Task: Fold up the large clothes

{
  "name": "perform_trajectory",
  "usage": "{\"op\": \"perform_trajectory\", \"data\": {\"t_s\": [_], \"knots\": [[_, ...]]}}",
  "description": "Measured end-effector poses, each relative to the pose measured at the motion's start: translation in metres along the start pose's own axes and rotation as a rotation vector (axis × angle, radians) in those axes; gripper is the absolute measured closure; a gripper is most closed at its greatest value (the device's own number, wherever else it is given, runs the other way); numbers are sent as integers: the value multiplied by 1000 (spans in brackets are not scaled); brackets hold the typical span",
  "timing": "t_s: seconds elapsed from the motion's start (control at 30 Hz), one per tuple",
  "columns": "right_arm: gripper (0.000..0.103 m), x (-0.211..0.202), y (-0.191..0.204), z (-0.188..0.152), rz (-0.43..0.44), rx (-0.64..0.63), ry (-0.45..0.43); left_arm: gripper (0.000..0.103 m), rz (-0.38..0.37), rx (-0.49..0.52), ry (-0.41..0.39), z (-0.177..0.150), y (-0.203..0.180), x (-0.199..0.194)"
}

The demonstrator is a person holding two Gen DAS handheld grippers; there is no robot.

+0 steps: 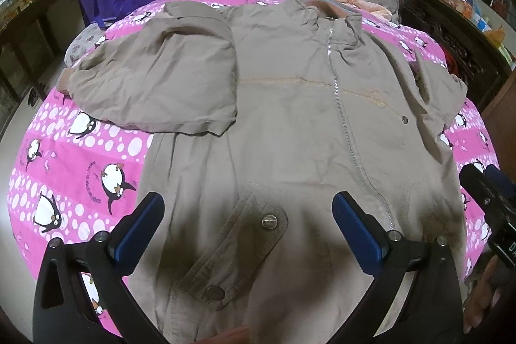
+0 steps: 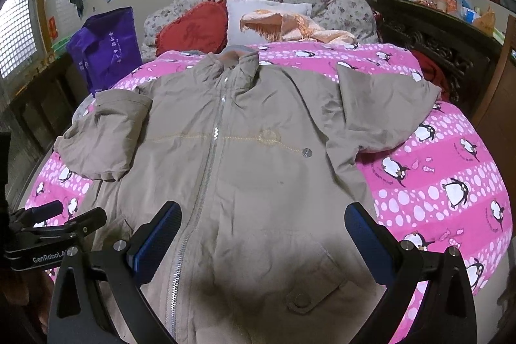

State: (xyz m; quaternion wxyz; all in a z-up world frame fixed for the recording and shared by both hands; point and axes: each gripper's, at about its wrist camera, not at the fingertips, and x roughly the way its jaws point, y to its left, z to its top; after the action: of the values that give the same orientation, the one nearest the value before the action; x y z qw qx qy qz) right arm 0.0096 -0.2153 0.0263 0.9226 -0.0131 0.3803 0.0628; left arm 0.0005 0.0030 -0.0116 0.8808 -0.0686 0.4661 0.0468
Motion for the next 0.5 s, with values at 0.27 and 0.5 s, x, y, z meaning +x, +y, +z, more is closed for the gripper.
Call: {"op": "perform_trajectory", "data": {"t_s": [0.27,0.5], "knots": [[2,0,0,-1,-9,3,8,0,-2,-2,0,-3,0,0],[2,-4,0,-3,-6,-1,7,0,6,0,-19,-3,1,-4]]}}
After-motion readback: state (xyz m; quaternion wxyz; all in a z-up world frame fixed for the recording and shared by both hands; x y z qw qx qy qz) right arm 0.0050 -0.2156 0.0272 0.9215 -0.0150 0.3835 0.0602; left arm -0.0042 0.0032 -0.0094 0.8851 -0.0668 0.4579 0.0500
